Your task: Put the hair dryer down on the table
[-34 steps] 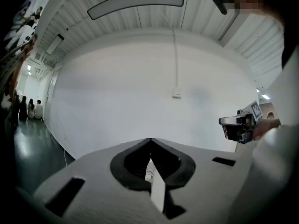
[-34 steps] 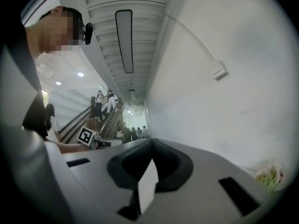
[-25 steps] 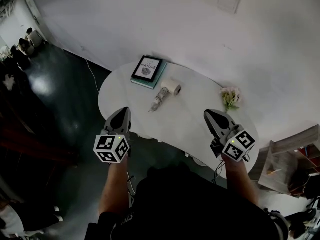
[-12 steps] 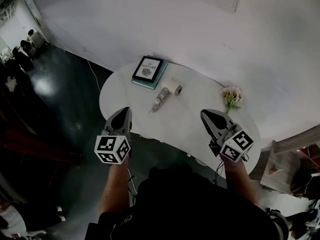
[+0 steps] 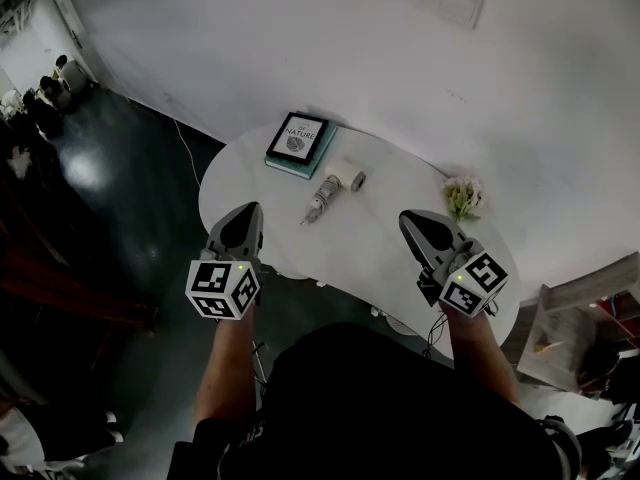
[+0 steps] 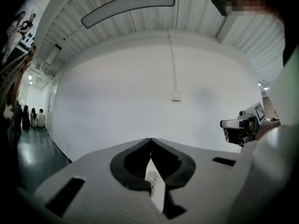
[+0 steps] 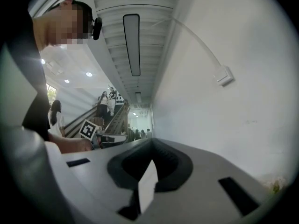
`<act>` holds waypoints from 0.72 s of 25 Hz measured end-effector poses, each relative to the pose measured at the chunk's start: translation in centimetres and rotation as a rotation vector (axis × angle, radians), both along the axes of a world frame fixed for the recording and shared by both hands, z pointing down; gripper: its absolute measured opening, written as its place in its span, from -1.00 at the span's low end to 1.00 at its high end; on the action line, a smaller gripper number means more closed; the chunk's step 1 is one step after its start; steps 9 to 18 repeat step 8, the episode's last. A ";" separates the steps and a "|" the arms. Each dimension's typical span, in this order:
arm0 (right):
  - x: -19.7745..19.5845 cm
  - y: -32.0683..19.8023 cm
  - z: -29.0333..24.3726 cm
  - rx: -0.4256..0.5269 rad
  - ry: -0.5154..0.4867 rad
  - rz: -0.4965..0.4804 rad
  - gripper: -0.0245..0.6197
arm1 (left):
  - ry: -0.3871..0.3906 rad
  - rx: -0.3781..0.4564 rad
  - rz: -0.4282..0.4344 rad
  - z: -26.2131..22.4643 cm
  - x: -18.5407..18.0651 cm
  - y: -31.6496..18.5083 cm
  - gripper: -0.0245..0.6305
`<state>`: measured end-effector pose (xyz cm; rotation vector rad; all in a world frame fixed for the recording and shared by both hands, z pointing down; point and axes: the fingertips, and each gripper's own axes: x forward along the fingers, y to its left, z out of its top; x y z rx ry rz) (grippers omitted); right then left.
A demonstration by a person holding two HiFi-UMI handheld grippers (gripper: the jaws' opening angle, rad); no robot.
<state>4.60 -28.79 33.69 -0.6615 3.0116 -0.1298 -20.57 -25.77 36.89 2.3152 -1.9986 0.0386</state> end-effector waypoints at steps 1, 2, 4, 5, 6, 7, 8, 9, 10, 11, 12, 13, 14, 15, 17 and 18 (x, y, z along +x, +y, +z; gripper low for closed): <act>-0.2 0.0 0.0 -0.001 -0.002 -0.002 -0.91 | -0.001 -0.001 0.001 0.0 -0.1 0.0 -0.90; -0.4 0.0 -0.1 -0.001 -0.004 -0.002 -0.91 | -0.003 -0.003 0.002 0.1 -0.2 0.0 -0.90; -0.7 0.1 -0.1 -0.001 -0.007 -0.003 -0.91 | -0.006 -0.007 0.006 0.1 -0.3 0.0 -0.90; -0.9 0.1 -0.1 -0.001 -0.007 -0.003 -0.91 | -0.008 -0.009 0.009 0.0 -0.3 0.0 -0.90; -1.0 0.1 -0.1 -0.001 -0.006 -0.003 -0.91 | -0.011 -0.010 0.012 0.0 -0.3 -0.1 -0.90; -1.1 0.0 -0.1 -0.002 -0.004 -0.003 -0.91 | -0.015 -0.011 0.015 -0.1 -0.2 -0.1 -0.90; -1.2 0.0 -0.1 -0.003 -0.002 -0.003 -0.91 | -0.018 -0.013 0.019 -0.1 -0.2 -0.2 -0.90; -1.2 0.0 -0.1 -0.003 -0.002 -0.003 -0.91 | -0.018 -0.013 0.019 -0.1 -0.2 -0.2 -0.90; -1.2 0.0 -0.1 -0.003 -0.002 -0.003 -0.91 | -0.018 -0.013 0.019 -0.1 -0.2 -0.2 -0.90; -1.2 0.0 -0.1 -0.003 -0.002 -0.003 -0.91 | -0.018 -0.013 0.019 -0.1 -0.2 -0.2 -0.90; -1.2 0.0 -0.1 -0.003 -0.002 -0.003 -0.91 | -0.018 -0.013 0.019 -0.1 -0.2 -0.2 -0.90; -1.2 0.0 -0.1 -0.003 -0.002 -0.003 -0.91 | -0.018 -0.013 0.019 -0.1 -0.2 -0.2 -0.90; -1.2 0.0 -0.1 -0.003 -0.002 -0.003 -0.91 | -0.018 -0.013 0.019 -0.1 -0.2 -0.2 -0.90; -1.2 0.0 -0.1 -0.003 -0.002 -0.003 -0.91 | -0.018 -0.013 0.019 -0.1 -0.2 -0.2 -0.90; -1.2 0.0 -0.1 -0.003 -0.002 -0.003 -0.91 | -0.018 -0.013 0.019 -0.1 -0.2 -0.2 -0.90; -1.2 0.0 -0.1 -0.003 -0.002 -0.003 -0.91 | -0.018 -0.013 0.019 -0.1 -0.2 -0.2 -0.90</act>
